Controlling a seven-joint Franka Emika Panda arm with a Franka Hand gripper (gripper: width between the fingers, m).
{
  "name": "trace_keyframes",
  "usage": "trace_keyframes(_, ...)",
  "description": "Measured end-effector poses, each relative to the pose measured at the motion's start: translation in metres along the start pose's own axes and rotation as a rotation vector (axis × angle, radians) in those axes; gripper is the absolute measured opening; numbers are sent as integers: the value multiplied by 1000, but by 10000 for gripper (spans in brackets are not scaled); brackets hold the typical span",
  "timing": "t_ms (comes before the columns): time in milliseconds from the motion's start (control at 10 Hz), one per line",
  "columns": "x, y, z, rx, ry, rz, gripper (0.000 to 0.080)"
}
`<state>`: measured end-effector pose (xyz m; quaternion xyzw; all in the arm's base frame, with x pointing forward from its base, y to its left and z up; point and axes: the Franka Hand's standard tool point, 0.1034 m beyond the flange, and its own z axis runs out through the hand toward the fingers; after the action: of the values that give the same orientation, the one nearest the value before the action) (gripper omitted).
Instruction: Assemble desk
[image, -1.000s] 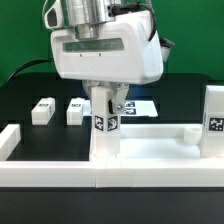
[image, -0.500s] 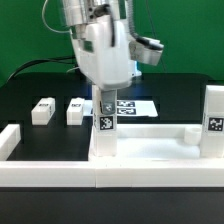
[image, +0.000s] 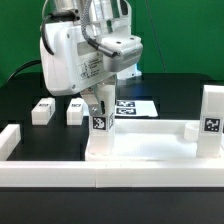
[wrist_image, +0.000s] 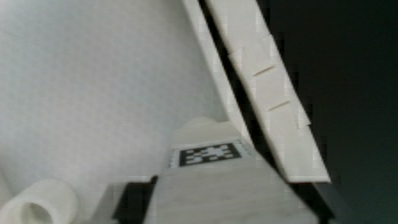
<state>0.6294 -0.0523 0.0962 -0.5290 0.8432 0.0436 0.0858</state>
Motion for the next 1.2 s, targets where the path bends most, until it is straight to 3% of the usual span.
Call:
trace_keyframes(100, 0, 1, 0, -2, 6, 1, 367)
trace_keyframes(200, 0, 0, 0, 0, 6, -1, 504)
trace_keyframes(300, 0, 0, 0, 0, 6, -1, 504)
trace_keyframes(400, 0, 0, 0, 1, 6, -2, 622)
trace_keyframes(700, -32, -4, -48, 47, -53, -45, 648)
trace_keyframes(1000, -26, -2, -39, 41, -42, -48, 649)
trace_keyframes(1100, -29, 2, -38, 21, -36, -72, 649)
trace_keyframes(1200, -38, 11, -39, -42, -21, -148, 649)
